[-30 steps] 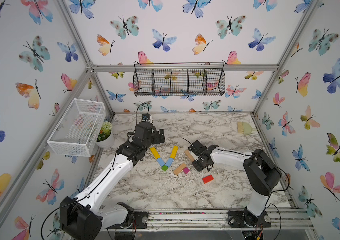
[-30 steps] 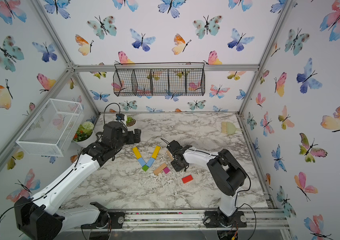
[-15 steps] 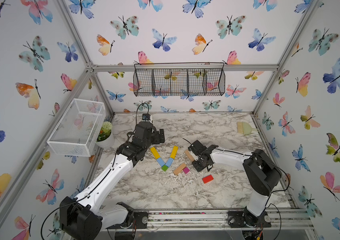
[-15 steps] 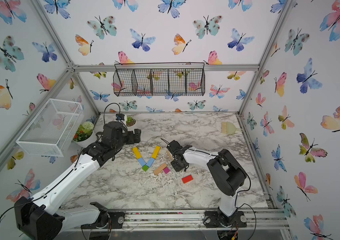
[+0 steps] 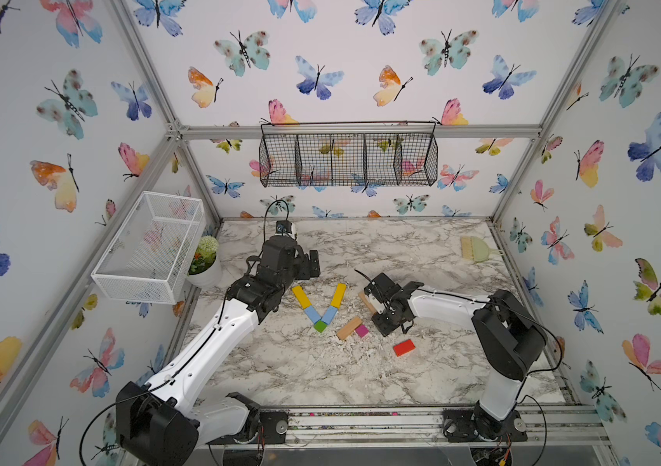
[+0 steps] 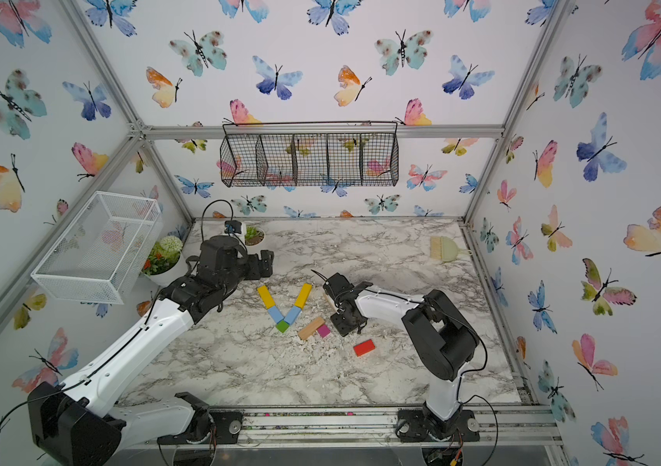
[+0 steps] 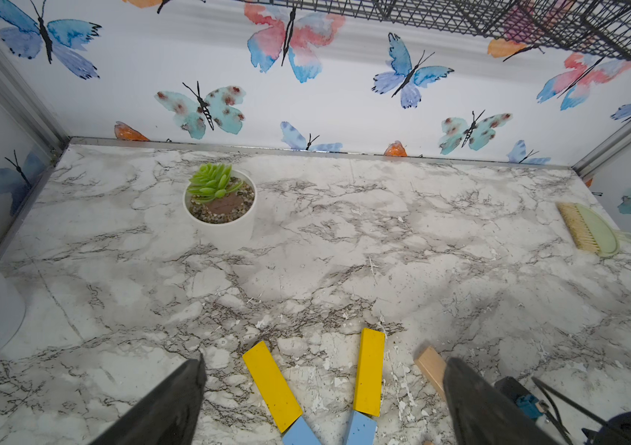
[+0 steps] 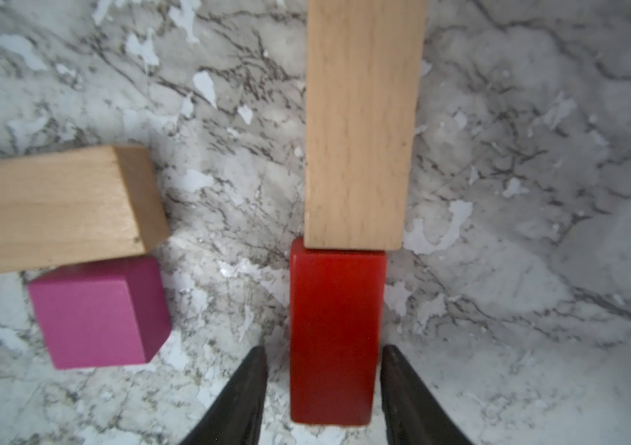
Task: Assemble the letter v with building blocks
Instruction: Assemble the building block at the center of the board.
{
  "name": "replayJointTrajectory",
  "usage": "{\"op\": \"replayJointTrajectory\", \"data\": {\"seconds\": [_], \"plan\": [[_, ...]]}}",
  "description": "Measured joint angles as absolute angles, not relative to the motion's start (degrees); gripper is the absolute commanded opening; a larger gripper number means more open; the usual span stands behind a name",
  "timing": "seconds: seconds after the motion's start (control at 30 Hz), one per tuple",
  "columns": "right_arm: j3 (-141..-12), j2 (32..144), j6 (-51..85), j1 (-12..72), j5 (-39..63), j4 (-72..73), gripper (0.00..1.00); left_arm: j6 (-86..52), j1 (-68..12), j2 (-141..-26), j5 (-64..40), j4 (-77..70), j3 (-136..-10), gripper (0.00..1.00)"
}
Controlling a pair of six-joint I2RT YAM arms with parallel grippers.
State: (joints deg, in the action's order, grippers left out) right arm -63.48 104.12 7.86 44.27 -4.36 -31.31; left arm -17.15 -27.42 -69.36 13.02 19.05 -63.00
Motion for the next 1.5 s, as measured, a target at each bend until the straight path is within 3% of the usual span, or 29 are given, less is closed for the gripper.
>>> {"op": "replayJointTrajectory", "data": {"seconds": [0.23, 0.67, 0.83, 1.23, 1.5], "plan": [[-63.48, 104.12, 8.75, 44.27, -5.48, -31.31, 0.32, -17.12, -27.42, -69.36, 13.02, 19.05, -63.0, 0.97], [-63.51, 104.12, 9.61, 44.27, -5.89, -31.27, 0.28, -17.1, -27.42, -69.36, 13.02, 19.05, -63.0, 0.97], [-63.51, 104.12, 9.87, 44.27, -6.2, -31.29, 0.41, -17.08, -27.42, -69.36, 13.02, 19.05, -63.0, 0.97], [-64.4, 100.84, 10.04, 44.27, -5.96, -31.94, 0.62, -16.99, -27.38, -69.36, 13.02, 19.05, -63.0, 0.97], [-64.64, 96.25, 11.27, 46.74, -4.51, -31.86, 0.67, -17.02, -27.38, -69.36, 13.02, 19.07, -63.0, 0.97]]}}
